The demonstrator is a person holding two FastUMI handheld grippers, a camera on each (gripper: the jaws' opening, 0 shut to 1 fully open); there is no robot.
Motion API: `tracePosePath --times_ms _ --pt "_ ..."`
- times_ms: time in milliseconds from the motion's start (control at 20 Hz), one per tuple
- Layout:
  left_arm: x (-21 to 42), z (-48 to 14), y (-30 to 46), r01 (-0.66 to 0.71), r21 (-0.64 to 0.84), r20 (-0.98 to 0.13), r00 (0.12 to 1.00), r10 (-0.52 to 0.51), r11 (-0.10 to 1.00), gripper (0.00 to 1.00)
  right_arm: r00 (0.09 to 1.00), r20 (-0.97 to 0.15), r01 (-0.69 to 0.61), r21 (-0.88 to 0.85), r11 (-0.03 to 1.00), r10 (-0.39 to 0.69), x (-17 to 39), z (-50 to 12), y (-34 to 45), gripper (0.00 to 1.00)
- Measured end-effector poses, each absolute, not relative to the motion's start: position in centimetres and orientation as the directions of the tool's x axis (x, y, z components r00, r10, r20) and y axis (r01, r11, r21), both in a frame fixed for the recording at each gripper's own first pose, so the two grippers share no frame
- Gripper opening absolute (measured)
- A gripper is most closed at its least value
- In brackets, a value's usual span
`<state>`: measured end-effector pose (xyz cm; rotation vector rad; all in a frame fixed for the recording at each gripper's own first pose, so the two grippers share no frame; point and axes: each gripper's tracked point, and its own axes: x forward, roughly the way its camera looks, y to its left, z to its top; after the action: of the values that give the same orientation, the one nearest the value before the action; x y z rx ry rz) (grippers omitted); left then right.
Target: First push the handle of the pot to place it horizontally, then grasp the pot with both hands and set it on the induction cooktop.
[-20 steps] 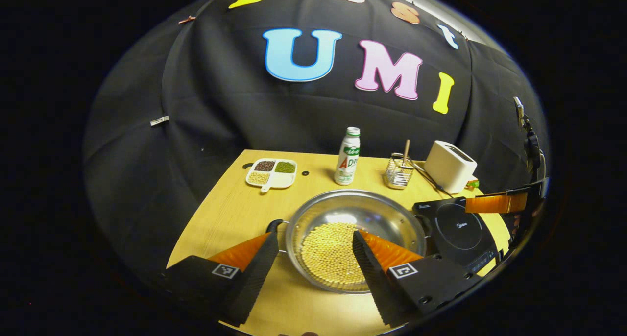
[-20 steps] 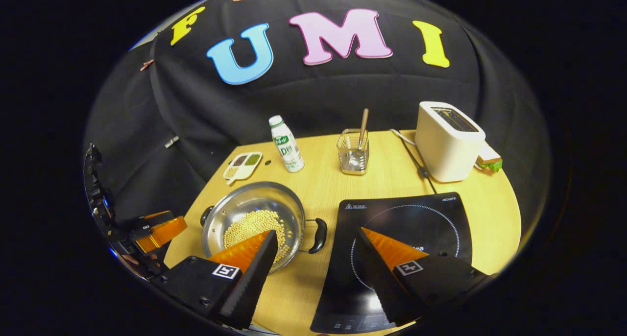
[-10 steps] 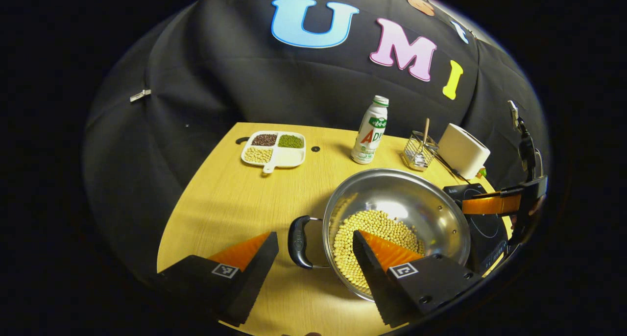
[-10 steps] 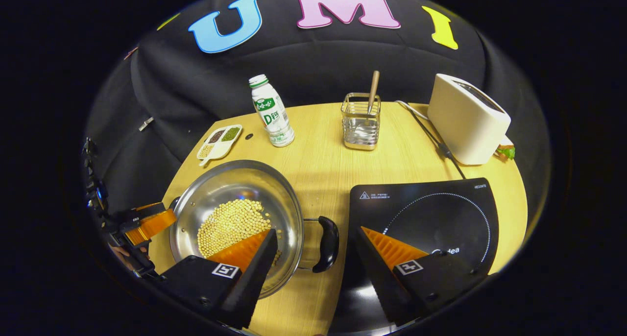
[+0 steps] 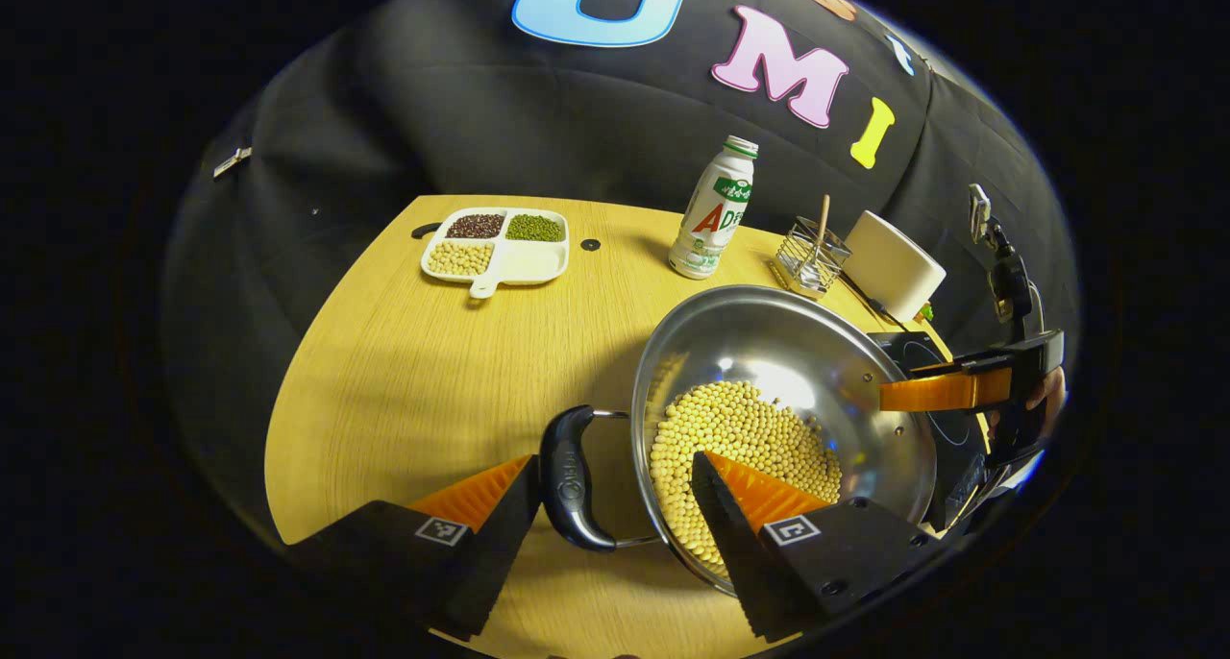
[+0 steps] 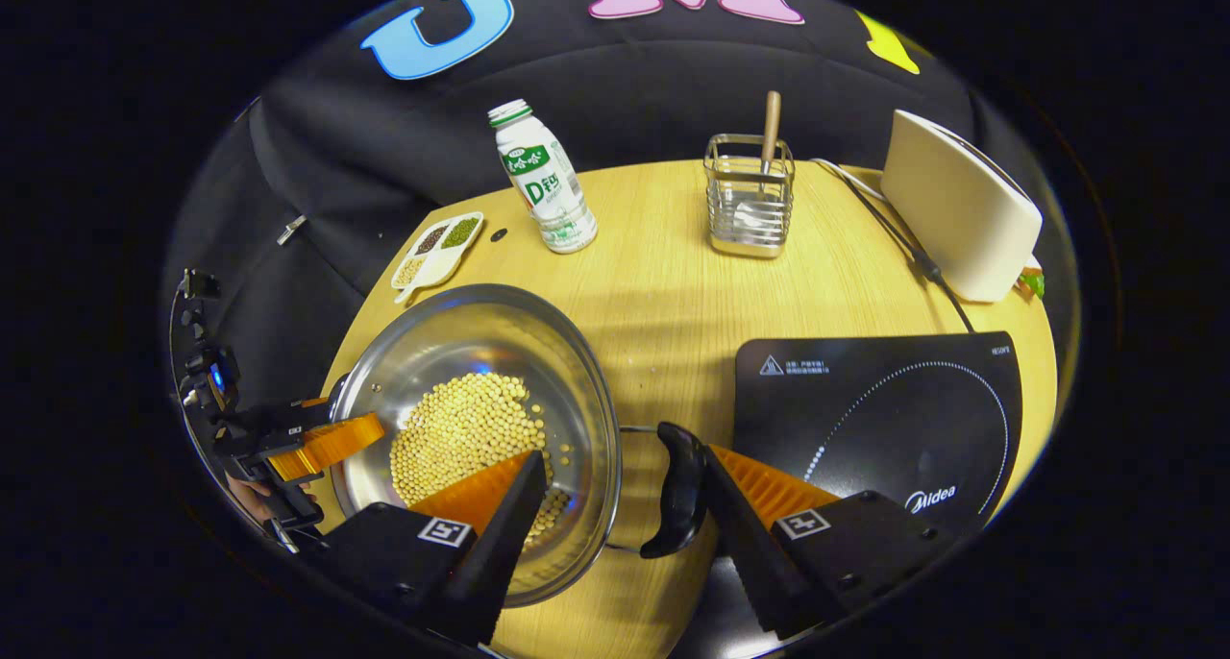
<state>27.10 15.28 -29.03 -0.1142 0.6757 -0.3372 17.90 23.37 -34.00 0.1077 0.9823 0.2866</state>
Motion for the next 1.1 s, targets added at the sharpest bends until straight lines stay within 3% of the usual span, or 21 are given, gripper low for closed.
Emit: tracePosePath --times_ms 300,350,450,550,600,650,850,900,950,1100 --pt "27.9 -30.4 15.9 0.278 -0.216 -0.617 0.704 -0.352 0.936 0.93 0.466 -0.834 -0.265 0.186 0.946 0.295 17.4 -36.9 25.3 0.98" --pt "28.1 -30.5 16.0 0.274 -0.212 -0.615 0.709 -0.345 0.938 0.92 0.468 -0.839 -0.264 0.167 0.950 0.277 17.4 -37.3 25.1 0.88" --pt "28.1 -30.5 16.3 0.262 -0.205 -0.616 0.714 -0.332 0.943 0.89 0.482 -0.839 -0.258 0.138 0.956 0.252 17.7 -37.9 24.8 0.88" --pt "28.1 -30.5 17.1 0.241 -0.191 -0.617 0.725 -0.308 0.951 0.84 0.505 -0.830 -0.237 0.133 0.962 0.238 18.3 -38.0 24.4 0.82" --pt "28.2 -30.4 17.5 0.230 -0.193 -0.609 0.734 -0.300 0.954 0.80 0.511 -0.826 -0.222 0.141 0.965 0.239 18.4 -37.9 24.5 0.73" --pt "27.9 -30.4 17.7 0.217 -0.197 -0.607 0.739 -0.293 0.956 0.70 0.519 -0.823 -0.210 0.136 0.968 0.228 18.5 -38.1 24.3 0.74" --pt "27.8 -30.5 18.0 0.171 -0.209 -0.602 0.753 -0.265 0.963 0.67 0.530 -0.820 -0.180 0.139 0.974 0.215 18.7 -38.5 24.5 0.70" --pt "27.9 -30.4 18.1 0.159 -0.214 -0.598 0.758 -0.258 0.964 0.66 0.528 -0.820 -0.179 0.147 0.973 0.221 18.4 -38.3 24.4 0.64" --pt "27.7 -30.4 18.1 0.149 -0.219 -0.598 0.760 -0.253 0.964 0.64 0.530 -0.818 -0.162 0.158 0.974 0.221 18.6 -38.3 24.4 0.68" --pt "27.2 -30.3 18.1 0.135 -0.223 -0.604 0.758 -0.246 0.965 0.61 0.532 -0.817 -0.151 0.166 0.974 0.222 18.0 -38.0 24.4 0.62"
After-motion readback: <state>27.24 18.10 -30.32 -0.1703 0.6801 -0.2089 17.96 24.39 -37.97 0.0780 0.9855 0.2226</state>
